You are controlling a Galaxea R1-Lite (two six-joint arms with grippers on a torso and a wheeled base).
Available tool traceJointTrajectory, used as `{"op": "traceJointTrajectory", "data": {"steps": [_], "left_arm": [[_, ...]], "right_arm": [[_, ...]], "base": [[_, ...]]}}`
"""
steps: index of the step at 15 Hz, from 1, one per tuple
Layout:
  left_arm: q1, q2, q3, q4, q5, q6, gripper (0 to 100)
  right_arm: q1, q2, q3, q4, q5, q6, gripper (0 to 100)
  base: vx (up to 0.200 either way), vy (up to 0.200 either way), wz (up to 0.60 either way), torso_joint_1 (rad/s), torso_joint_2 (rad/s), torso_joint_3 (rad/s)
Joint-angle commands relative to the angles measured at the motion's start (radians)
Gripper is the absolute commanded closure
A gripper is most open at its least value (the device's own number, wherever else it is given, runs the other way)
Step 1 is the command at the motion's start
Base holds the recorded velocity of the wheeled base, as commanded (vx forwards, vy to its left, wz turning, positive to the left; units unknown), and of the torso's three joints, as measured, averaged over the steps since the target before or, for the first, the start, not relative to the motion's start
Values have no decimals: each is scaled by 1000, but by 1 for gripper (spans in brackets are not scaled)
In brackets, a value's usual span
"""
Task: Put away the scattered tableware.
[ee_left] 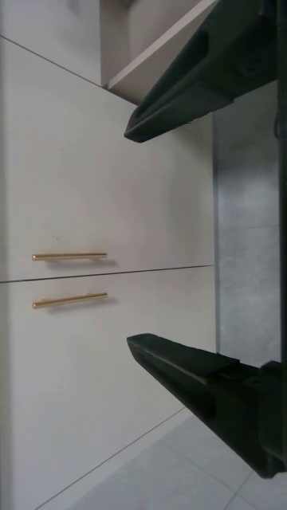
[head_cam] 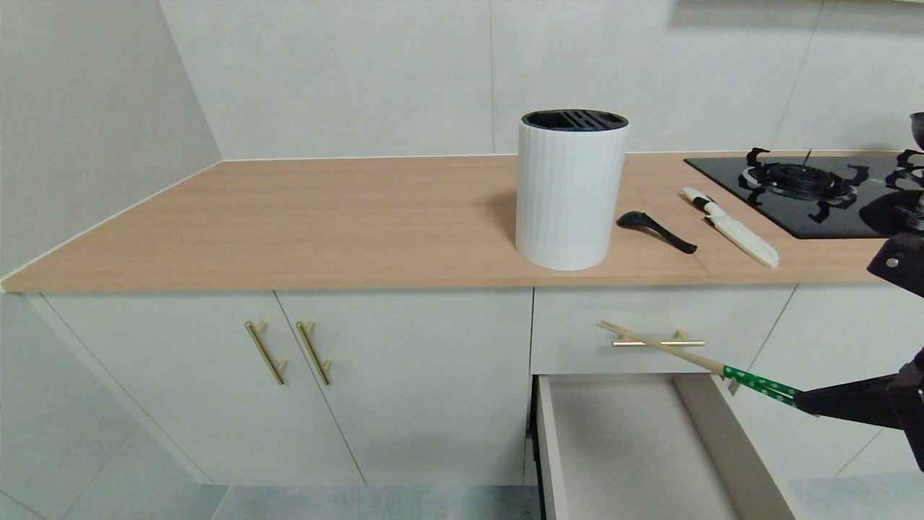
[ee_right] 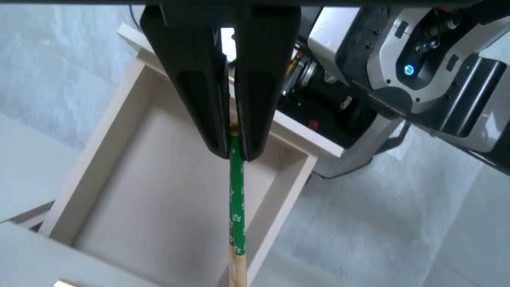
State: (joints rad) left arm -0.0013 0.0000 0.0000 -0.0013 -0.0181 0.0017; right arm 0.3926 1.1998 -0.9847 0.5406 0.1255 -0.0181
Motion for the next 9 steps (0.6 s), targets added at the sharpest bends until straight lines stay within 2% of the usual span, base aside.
{"op": "traceJointTrajectory", "data": {"steps": [1,6,9], "left_arm": [[1,0,0,0,0,0,0],[0,0,0,0,0,0,0],[0,0,0,0,0,0,0]], "right_arm": [[0,30,4,-1,0,0,100],[0,53,6,-1,-1,0,100],[0,55,4,-1,-1,0,100]], "base": [[0,0,0,0,0,0],[0,0,0,0,0,0],[0,0,0,-105,290,172]]}}
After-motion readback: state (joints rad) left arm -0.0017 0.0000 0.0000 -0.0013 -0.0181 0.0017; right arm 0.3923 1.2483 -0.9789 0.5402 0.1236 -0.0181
